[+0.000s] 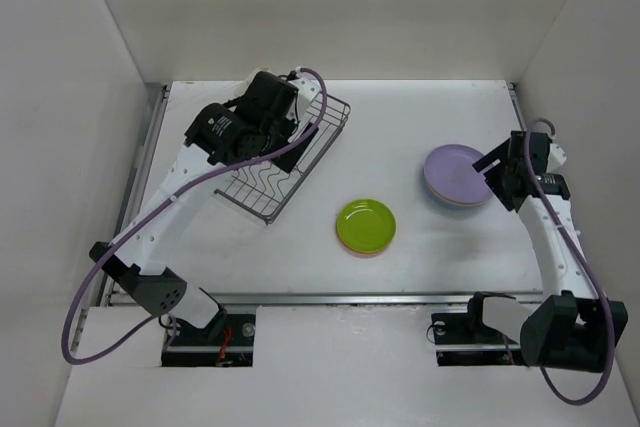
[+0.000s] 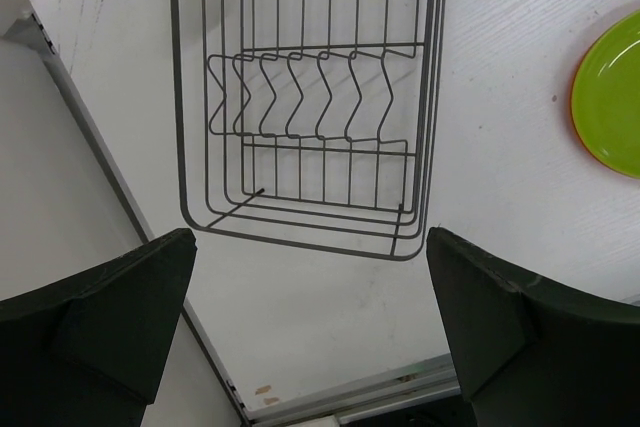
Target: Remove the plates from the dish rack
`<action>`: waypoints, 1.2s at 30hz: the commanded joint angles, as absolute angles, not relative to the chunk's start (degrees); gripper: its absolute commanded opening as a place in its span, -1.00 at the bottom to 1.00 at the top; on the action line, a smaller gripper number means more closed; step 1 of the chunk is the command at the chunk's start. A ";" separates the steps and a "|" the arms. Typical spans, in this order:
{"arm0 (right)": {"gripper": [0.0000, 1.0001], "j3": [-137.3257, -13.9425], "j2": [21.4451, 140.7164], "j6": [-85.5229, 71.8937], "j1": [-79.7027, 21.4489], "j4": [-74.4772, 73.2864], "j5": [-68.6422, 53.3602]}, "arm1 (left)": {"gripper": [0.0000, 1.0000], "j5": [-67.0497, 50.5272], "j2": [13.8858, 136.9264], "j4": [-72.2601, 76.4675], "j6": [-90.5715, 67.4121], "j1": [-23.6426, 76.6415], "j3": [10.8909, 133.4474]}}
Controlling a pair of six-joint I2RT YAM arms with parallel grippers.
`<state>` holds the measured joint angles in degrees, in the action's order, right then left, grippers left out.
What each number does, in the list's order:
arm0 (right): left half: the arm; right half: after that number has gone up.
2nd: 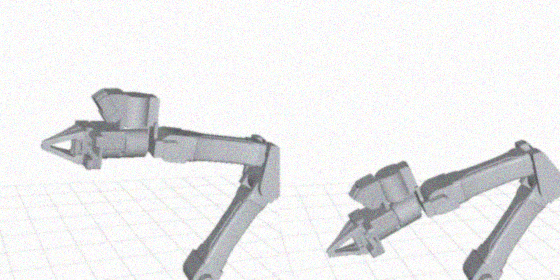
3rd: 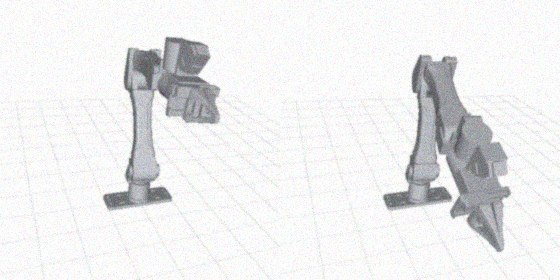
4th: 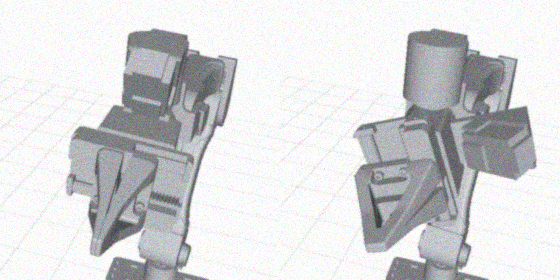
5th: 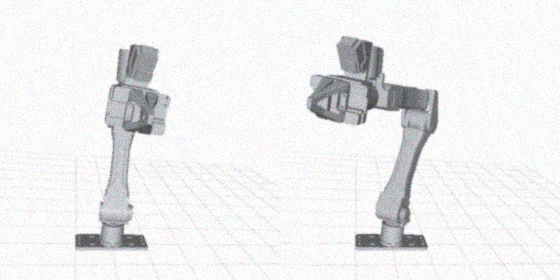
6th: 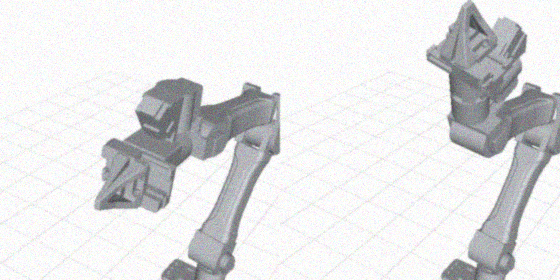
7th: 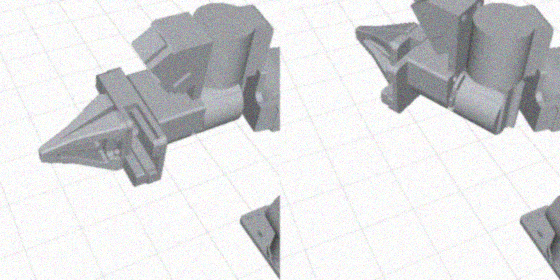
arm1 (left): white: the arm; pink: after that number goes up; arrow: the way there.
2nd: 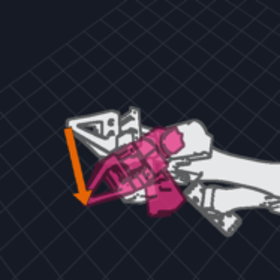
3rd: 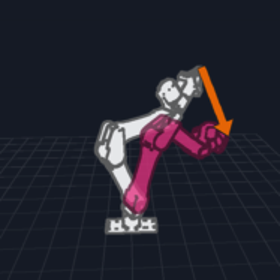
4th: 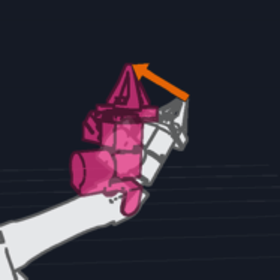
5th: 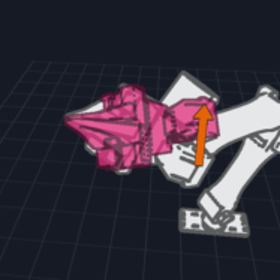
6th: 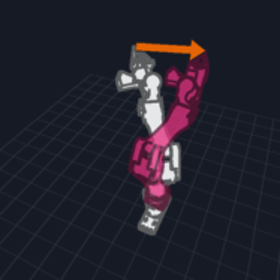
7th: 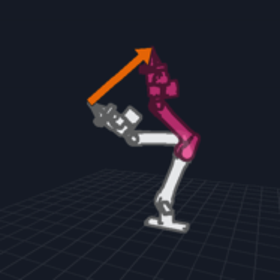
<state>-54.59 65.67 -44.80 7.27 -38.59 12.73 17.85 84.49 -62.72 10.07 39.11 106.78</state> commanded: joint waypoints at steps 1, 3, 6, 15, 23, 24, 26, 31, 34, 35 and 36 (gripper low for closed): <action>0.70 -57.65 64.34 -42.28 5.46 -37.10 12.67 | 1.00 18.98 84.90 -64.07 10.55 38.94 110.12; 0.52 -58.44 69.41 -41.75 4.31 -34.90 12.05 | 1.00 19.68 85.51 -64.07 10.55 38.94 110.13; 0.14 -62.30 79.95 -40.44 2.99 -34.37 12.04 | 1.00 20.30 86.04 -64.07 10.55 38.94 110.13; -0.26 -64.43 89.74 -40.43 2.99 -34.55 15.29 | 1.00 20.92 87.19 -64.59 11.07 38.41 111.18; -0.17 -63.81 94.66 -42.71 2.99 -33.49 15.21 | 1.00 22.06 87.19 -64.60 11.07 38.41 111.18; -0.17 -63.11 95.27 -42.71 2.99 -32.79 15.21 | 1.00 22.06 87.19 -64.60 11.60 38.41 111.18; -0.17 -62.58 95.88 -42.71 2.99 -32.17 14.68 | 1.00 22.06 87.19 -64.60 11.60 38.41 111.18; -0.15 -62.58 95.89 -42.71 2.99 -32.17 14.06 | 1.00 22.06 87.71 -64.60 11.60 38.41 111.18; -0.15 -63.10 94.67 -42.71 2.99 -32.17 14.06 | 1.00 22.06 88.24 -64.60 11.60 38.41 111.18; -0.13 -63.11 94.66 -42.71 2.99 -32.17 14.06 | 1.00 22.06 88.24 -64.60 11.60 38.41 111.18; -0.12 -63.71 93.88 -42.71 2.99 -32.17 14.06 | 1.00 22.06 88.24 -64.60 11.60 38.41 111.18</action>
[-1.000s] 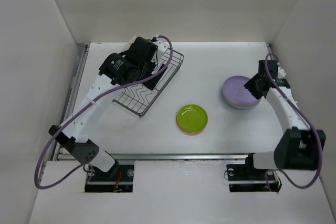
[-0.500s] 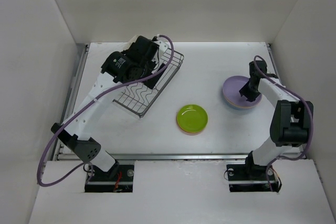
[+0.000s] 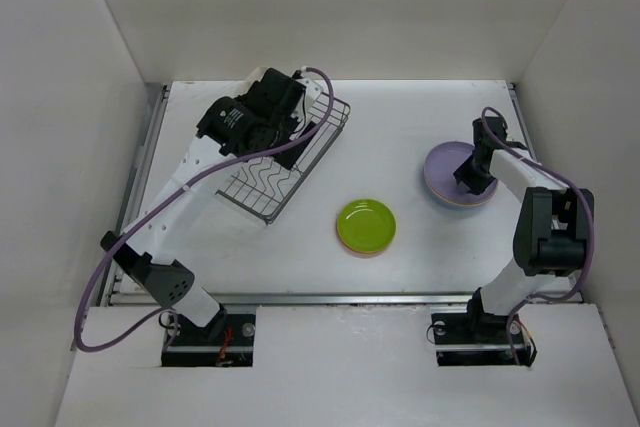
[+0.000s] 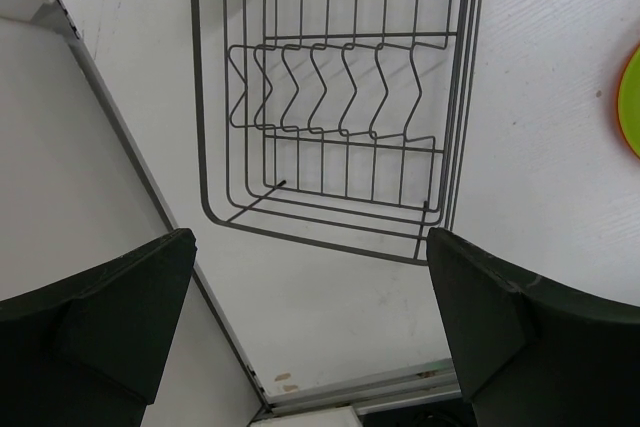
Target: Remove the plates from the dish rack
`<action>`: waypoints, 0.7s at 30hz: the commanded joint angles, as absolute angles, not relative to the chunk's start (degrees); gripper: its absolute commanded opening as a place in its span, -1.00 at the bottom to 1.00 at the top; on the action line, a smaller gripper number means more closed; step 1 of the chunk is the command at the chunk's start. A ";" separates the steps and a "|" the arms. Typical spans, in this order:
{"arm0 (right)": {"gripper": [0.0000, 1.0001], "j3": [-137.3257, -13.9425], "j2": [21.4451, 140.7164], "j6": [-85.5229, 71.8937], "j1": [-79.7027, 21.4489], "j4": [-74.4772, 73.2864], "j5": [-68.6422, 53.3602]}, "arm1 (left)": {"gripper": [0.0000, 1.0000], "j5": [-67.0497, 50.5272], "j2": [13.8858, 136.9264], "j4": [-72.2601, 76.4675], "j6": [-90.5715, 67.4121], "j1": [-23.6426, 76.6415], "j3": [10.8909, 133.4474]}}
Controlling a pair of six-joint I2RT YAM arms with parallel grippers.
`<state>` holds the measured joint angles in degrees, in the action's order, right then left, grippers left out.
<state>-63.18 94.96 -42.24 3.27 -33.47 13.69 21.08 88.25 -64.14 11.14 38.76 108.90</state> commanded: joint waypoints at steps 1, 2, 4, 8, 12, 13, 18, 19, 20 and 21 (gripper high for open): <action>-0.12 -64.24 93.00 -42.71 2.21 -32.17 14.85 | 1.00 22.06 88.24 -64.60 12.12 38.41 111.18; -0.12 -64.94 92.99 -42.71 2.20 -32.86 14.85 | 1.00 22.06 88.24 -64.60 12.13 38.41 111.18; -0.10 -68.09 92.99 -42.71 0.54 -36.10 17.39 | 1.00 22.06 88.77 -64.60 12.13 38.41 111.18; -0.06 -70.92 88.79 -42.19 -2.10 -39.46 21.09 | 1.00 22.06 88.77 -65.13 12.13 38.41 111.71; 0.06 -72.06 77.98 -39.39 -5.44 -39.46 21.71 | 1.00 22.59 87.54 -65.13 12.13 38.41 111.71; 0.21 -72.68 75.44 -38.59 -5.45 -39.46 21.71 | 1.00 23.11 86.93 -65.13 12.13 38.41 111.71; 0.98 -80.83 60.15 -33.84 -6.06 -47.68 21.79 | 1.00 23.64 85.53 -65.13 11.60 37.63 111.10; 0.98 -82.08 58.64 -33.84 -6.06 -50.07 22.75 | 1.00 24.51 84.91 -65.13 11.60 36.92 110.48; 0.98 -83.31 57.14 -33.05 -6.06 -52.71 24.33 | 1.00 25.91 83.34 -64.34 11.60 34.13 109.78; 0.98 -85.58 55.91 -32.09 -6.06 -55.26 24.87 | 1.00 26.88 82.28 -63.38 11.60 32.01 108.12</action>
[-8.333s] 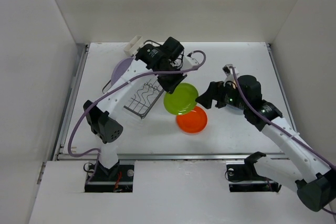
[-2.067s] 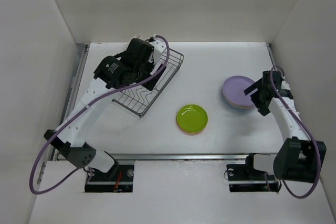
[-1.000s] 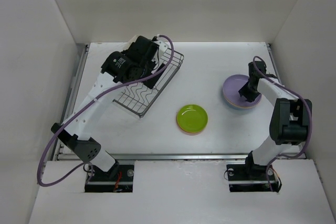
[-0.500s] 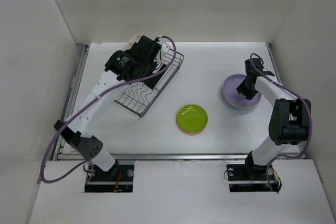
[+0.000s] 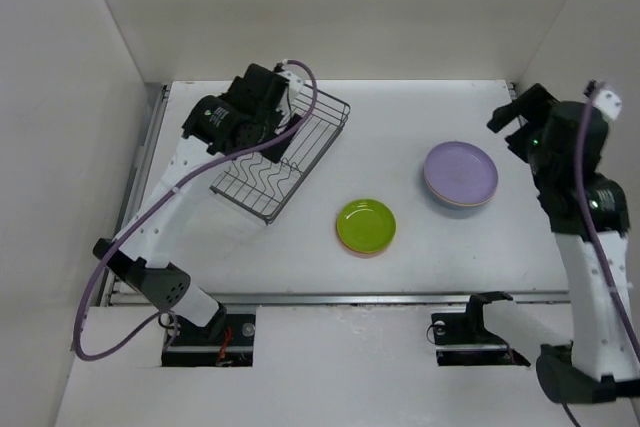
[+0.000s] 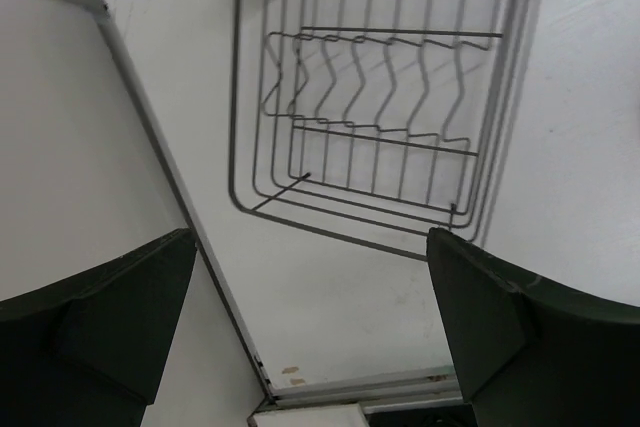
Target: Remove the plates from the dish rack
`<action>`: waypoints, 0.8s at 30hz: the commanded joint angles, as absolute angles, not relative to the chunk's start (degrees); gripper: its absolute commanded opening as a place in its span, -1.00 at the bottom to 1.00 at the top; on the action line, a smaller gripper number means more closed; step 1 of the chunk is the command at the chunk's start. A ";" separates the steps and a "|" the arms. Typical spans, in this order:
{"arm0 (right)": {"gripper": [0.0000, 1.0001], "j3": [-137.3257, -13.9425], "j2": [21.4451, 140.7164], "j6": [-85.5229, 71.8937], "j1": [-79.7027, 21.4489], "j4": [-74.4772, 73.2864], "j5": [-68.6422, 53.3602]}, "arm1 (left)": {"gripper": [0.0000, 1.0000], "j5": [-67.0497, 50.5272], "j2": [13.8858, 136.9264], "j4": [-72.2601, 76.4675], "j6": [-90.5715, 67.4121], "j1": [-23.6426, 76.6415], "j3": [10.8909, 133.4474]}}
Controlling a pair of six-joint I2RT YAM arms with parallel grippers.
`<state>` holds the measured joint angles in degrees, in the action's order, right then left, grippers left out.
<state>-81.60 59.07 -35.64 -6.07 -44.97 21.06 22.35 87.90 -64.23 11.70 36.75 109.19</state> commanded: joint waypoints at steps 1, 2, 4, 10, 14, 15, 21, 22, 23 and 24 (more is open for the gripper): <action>0.98 -86.39 53.38 -31.12 -6.06 -59.89 24.87 | 1.00 28.11 80.96 -62.59 11.60 29.56 106.97; 0.98 -87.09 52.13 -29.81 -6.06 -62.03 25.74 | 1.00 30.39 77.90 -61.45 11.08 26.92 105.57; 0.98 -88.85 48.36 -29.79 -6.06 -67.20 27.77 | 1.00 32.60 74.46 -58.19 10.47 19.88 100.84; 0.98 -94.82 39.65 -29.79 -6.06 -74.26 25.50 | 1.00 39.54 63.47 -52.57 3.08 10.74 87.12; 0.98 -96.94 34.90 -29.79 -6.06 -77.60 24.96 | 1.00 40.34 59.51 -51.24 1.85 9.58 77.54; 0.98 -96.94 33.59 -29.79 -6.06 -78.13 24.96 | 1.00 40.34 58.81 -51.76 1.85 9.58 77.52; 0.98 -95.02 31.56 -29.79 -6.06 -77.61 19.96 | 1.00 38.23 55.02 -51.77 1.05 9.58 75.41; 0.98 -94.40 31.55 -29.79 -6.06 -77.09 19.43 | 1.00 38.23 55.02 -51.77 1.05 9.58 75.41; 0.98 -94.39 31.55 -29.79 -6.06 -77.08 19.42 | 1.00 38.23 55.02 -51.77 1.58 9.58 74.80; 0.98 -94.39 30.94 -29.79 -6.06 -76.56 18.81 | 1.00 38.23 54.50 -51.77 1.58 9.58 74.79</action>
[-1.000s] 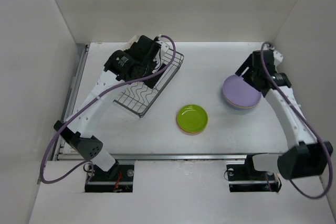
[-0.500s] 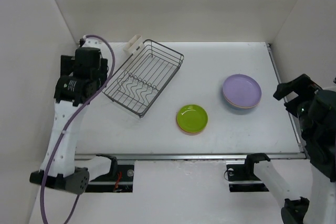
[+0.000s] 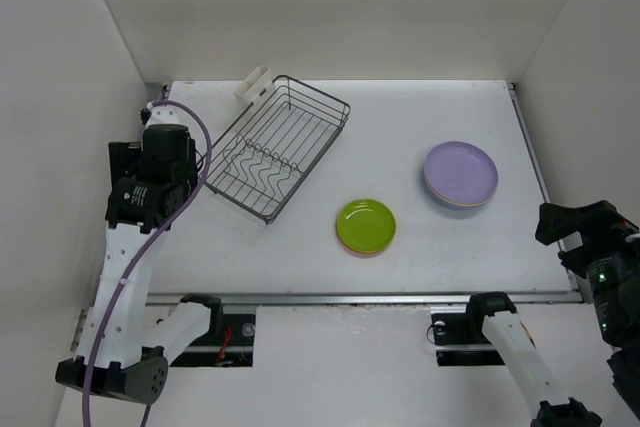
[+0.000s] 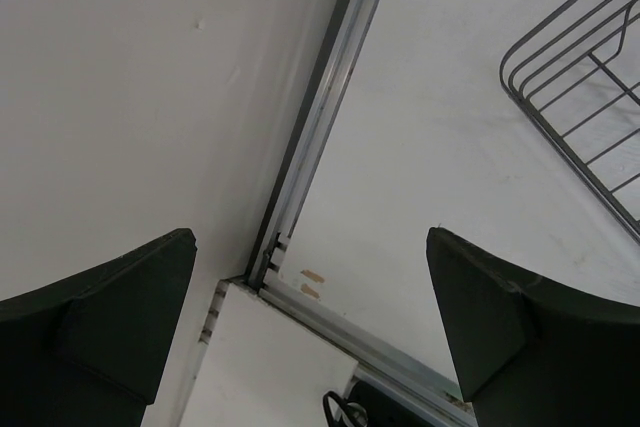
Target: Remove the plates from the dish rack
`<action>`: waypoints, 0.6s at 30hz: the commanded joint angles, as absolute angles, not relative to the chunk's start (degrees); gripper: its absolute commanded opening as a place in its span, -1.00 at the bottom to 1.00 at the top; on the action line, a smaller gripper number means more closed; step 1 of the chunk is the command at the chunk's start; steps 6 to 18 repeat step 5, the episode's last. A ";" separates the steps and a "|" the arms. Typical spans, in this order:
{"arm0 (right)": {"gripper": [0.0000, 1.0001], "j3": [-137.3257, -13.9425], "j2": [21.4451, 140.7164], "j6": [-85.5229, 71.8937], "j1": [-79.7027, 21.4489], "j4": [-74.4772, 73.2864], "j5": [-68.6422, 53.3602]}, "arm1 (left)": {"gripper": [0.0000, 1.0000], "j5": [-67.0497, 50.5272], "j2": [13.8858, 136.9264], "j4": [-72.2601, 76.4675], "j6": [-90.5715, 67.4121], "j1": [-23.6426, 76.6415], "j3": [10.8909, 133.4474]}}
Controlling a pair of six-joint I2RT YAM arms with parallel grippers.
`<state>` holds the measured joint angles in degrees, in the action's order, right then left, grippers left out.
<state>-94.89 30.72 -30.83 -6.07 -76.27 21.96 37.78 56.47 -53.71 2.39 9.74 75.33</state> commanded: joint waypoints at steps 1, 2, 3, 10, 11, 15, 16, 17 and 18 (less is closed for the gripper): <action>0.98 -94.39 30.94 -29.79 -6.06 -76.55 18.81 | 1.00 38.23 54.49 -51.77 1.58 9.58 74.27; 0.98 -94.39 30.94 -29.79 -6.06 -76.55 18.29 | 1.00 38.23 54.49 -51.77 1.58 9.58 74.27; 0.98 -94.39 30.94 -29.79 -6.06 -76.55 18.28 | 1.00 37.62 54.49 -51.77 1.58 9.58 74.27; 0.98 -95.01 30.94 -29.27 -6.06 -76.55 18.28 | 1.00 37.01 54.49 -51.77 1.58 9.58 74.27; 0.98 -95.01 30.94 -29.27 -6.06 -76.55 18.28 | 1.00 37.01 54.49 -51.77 1.58 9.58 74.27; 0.98 -95.01 30.94 -29.27 -6.06 -76.55 18.28 | 1.00 37.01 54.49 -51.77 1.58 9.58 74.27; 0.98 -95.01 30.94 -29.27 -6.06 -76.55 18.28 | 1.00 37.01 54.49 -51.77 1.58 9.58 74.27; 0.98 -95.01 30.94 -29.27 -6.06 -76.55 18.28 | 1.00 37.01 54.49 -51.77 1.58 9.58 74.27; 0.98 -95.01 30.94 -29.27 -6.06 -76.55 18.28 | 1.00 37.01 54.49 -51.77 1.58 9.58 74.27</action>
